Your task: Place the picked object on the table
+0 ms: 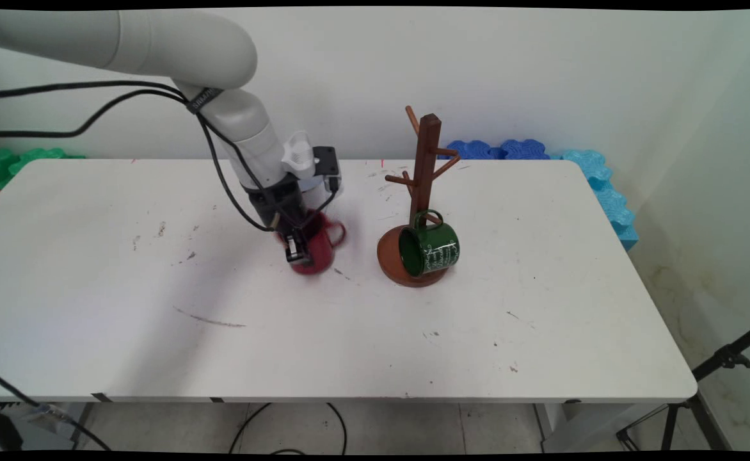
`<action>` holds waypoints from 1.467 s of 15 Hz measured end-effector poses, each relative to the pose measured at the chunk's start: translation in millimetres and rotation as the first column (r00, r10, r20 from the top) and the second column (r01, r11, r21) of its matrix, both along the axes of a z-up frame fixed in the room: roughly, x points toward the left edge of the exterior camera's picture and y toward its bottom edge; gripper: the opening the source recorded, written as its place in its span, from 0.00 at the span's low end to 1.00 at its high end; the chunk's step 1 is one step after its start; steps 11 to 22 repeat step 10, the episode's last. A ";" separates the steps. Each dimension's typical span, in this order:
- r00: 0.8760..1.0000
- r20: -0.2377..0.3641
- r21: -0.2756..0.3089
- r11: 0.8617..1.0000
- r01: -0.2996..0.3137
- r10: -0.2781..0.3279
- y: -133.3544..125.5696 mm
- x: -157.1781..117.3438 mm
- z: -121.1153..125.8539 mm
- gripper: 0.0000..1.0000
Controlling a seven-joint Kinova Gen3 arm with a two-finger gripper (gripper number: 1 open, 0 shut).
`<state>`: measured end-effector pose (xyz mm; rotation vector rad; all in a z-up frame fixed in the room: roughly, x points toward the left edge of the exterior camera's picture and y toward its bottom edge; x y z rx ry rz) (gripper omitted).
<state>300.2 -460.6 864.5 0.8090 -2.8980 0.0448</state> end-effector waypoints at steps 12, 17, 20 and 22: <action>1.000 -0.026 -0.005 1.000 -0.003 0.003 -3.7 -9.9 4.7 1.00; 1.000 -0.026 -0.005 1.000 -0.003 0.003 -3.7 -9.9 4.7 1.00; 1.000 -0.026 -0.005 1.000 -0.003 0.003 -3.7 -9.9 4.7 1.00; 1.000 -0.026 -0.005 1.000 -0.003 0.003 -3.7 -9.9 4.7 1.00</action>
